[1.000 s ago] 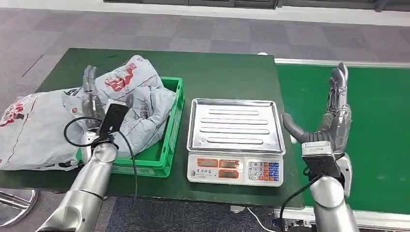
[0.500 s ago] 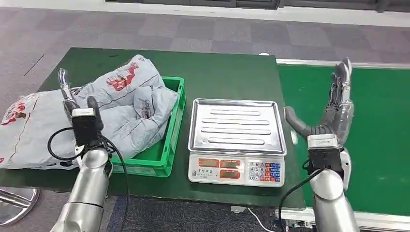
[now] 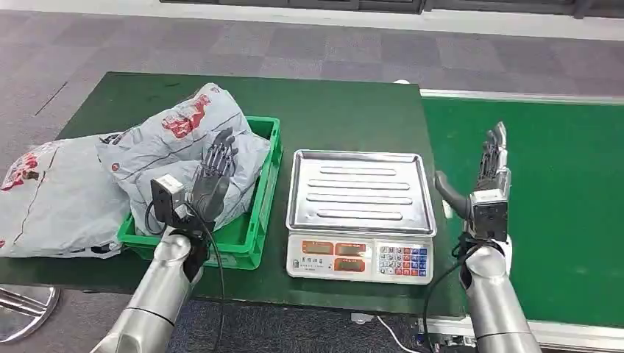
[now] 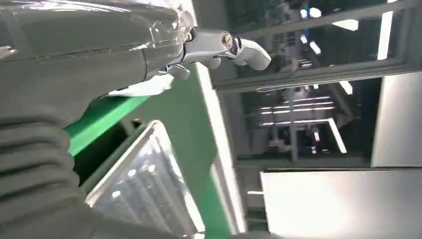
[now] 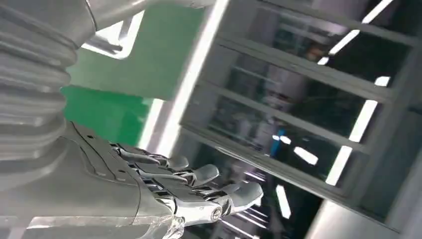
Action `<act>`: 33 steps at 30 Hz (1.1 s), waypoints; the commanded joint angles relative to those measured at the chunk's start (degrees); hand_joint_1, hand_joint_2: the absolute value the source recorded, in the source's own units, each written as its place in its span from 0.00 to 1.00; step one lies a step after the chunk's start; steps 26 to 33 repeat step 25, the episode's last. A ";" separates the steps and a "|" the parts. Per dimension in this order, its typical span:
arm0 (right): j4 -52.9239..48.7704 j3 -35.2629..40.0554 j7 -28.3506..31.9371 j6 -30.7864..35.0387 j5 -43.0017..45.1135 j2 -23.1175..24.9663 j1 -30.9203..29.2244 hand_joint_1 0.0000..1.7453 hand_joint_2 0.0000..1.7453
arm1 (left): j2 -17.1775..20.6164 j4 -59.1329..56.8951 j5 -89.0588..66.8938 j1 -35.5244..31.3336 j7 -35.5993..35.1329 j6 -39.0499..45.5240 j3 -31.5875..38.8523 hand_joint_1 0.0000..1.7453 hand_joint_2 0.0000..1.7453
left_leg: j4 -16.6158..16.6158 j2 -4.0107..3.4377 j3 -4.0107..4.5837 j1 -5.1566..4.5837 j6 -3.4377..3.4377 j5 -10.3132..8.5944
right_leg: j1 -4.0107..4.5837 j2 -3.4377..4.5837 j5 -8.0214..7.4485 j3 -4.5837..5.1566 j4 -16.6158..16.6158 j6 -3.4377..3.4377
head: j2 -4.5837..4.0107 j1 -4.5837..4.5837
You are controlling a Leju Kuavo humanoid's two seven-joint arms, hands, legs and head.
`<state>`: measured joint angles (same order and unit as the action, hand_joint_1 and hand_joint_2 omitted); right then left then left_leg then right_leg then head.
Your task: Moved the parcel from conveyor to table for the left to box.
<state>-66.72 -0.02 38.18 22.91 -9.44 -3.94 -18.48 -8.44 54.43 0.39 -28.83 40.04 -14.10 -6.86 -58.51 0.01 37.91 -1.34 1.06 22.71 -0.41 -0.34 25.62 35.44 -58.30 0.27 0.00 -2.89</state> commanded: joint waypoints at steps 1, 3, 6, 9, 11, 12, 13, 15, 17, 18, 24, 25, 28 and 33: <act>13.11 -4.30 0.20 -0.14 0.29 2.40 -3.78 0.00 1.00 | 0.65 -8.53 0.29 -2.82 -0.04 -0.18 -3.54 0.00 1.00 | 0.03 0.06 -0.10 0.07 -0.13 0.01 | 0.06 0.00 0.02 -0.11 0.06 -0.02 | 0.00 0.00; 13.11 -4.30 0.20 -0.14 0.29 2.40 -3.78 0.00 1.00 | 0.65 -8.53 0.29 -2.82 -0.04 -0.18 -3.54 0.00 1.00 | 0.03 0.06 -0.09 0.09 -0.14 0.03 | 0.07 0.01 0.04 -0.12 0.06 -0.04 | 0.00 0.00; 16.69 -5.39 0.40 -3.02 3.25 2.59 -3.44 0.00 1.00 | 0.30 -13.48 4.84 -4.28 -0.04 -9.65 -0.22 0.00 1.00 | 0.07 0.05 -0.16 0.11 -0.18 0.04 | 0.10 0.03 0.05 -0.19 0.11 -0.07 | 0.00 0.00; 20.25 -5.13 1.82 -3.07 2.25 2.57 -4.15 0.00 1.00 | -0.16 -15.87 1.68 -6.15 -0.04 -5.62 0.39 0.00 1.00 | 0.08 0.03 -0.18 0.14 -0.21 0.03 | 0.11 0.06 0.05 -0.20 0.13 -0.09 | 0.00 0.00; 20.58 -3.51 1.82 1.03 -1.81 2.55 -3.80 0.00 1.00 | -0.45 -17.05 1.65 -7.10 -0.04 -6.66 0.02 0.00 1.00 | 0.02 0.07 -0.04 0.14 -0.18 0.04 | 0.12 0.01 0.06 -0.10 0.07 -0.09 | 0.00 0.00; 20.13 -3.07 1.82 3.49 -3.30 2.62 -3.64 0.00 1.00 | -0.53 -18.47 1.78 -7.72 -0.04 -7.04 -0.16 0.00 1.00 | 0.07 0.09 -0.13 0.13 -0.21 0.03 | 0.10 -0.01 0.05 -0.20 0.12 -0.08 | 0.00 0.00; 20.64 -2.78 1.82 4.25 -3.87 2.58 -3.82 0.00 1.00 | -0.58 -18.97 1.02 -7.94 -0.04 -5.88 -0.62 0.00 1.00 | 0.03 0.10 -0.05 0.13 -0.17 0.02 | 0.11 -0.04 0.05 -0.13 0.08 -0.09 | 0.00 0.00; 21.74 -3.05 1.82 3.52 -3.43 2.32 -4.77 0.00 1.00 | -0.97 -20.40 0.69 -8.71 -0.04 -5.81 -1.17 0.00 0.00 | 0.06 0.02 -0.12 0.14 -0.25 0.02 | 0.11 0.04 0.03 -0.16 0.11 -0.10 | 0.00 0.00; 24.03 -4.07 1.82 -0.11 -0.79 2.41 -6.18 0.00 1.00 | -0.87 -15.79 1.14 -6.30 -0.04 -4.05 -0.50 0.00 0.00 | 0.10 0.10 -0.12 0.13 -0.22 -0.03 | 0.10 -0.04 0.01 -0.18 0.14 -0.08 | 0.00 0.00; 24.86 -3.99 1.82 -1.55 -0.19 2.49 -6.52 0.00 1.00 | -0.53 -12.68 -0.05 -4.87 -0.04 -1.53 -1.00 0.00 0.00 | 0.11 0.04 -0.13 0.11 -0.21 -0.02 | 0.08 0.01 0.01 -0.18 0.13 -0.07 | 0.00 0.00; 28.15 -2.36 1.82 -4.18 0.24 2.49 -8.02 0.00 0.00 | -0.21 -12.92 2.12 -3.29 -0.04 1.93 -1.31 0.00 0.00 | 0.07 -0.05 -0.13 0.11 -0.15 0.03 | 0.09 0.08 0.02 -0.17 0.11 -0.06 | 0.00 0.00; 27.77 -2.38 1.82 -3.76 0.30 2.51 -7.93 0.00 0.00 | -0.32 -13.18 2.72 -3.64 -0.04 0.22 -1.20 0.00 0.00 | 0.12 -0.07 -0.19 0.11 -0.20 0.03 | 0.08 0.12 0.02 -0.22 0.15 -0.07 | 0.00 0.00; 27.77 -2.38 1.82 -3.76 0.30 2.51 -7.93 0.00 0.00 | -0.32 -13.18 2.72 -3.64 -0.04 0.22 -1.20 0.00 0.00 | 0.12 -0.07 -0.19 0.11 -0.20 0.03 | 0.08 0.12 0.02 -0.22 0.15 -0.07 | 0.00 0.00; 27.77 -2.38 1.82 -3.76 0.30 2.51 -7.93 0.00 0.00 | -0.32 -13.18 2.72 -3.64 -0.04 0.22 -1.20 0.00 0.00 | 0.12 -0.07 -0.19 0.11 -0.20 0.03 | 0.08 0.12 0.02 -0.22 0.15 -0.07 | 0.00 0.00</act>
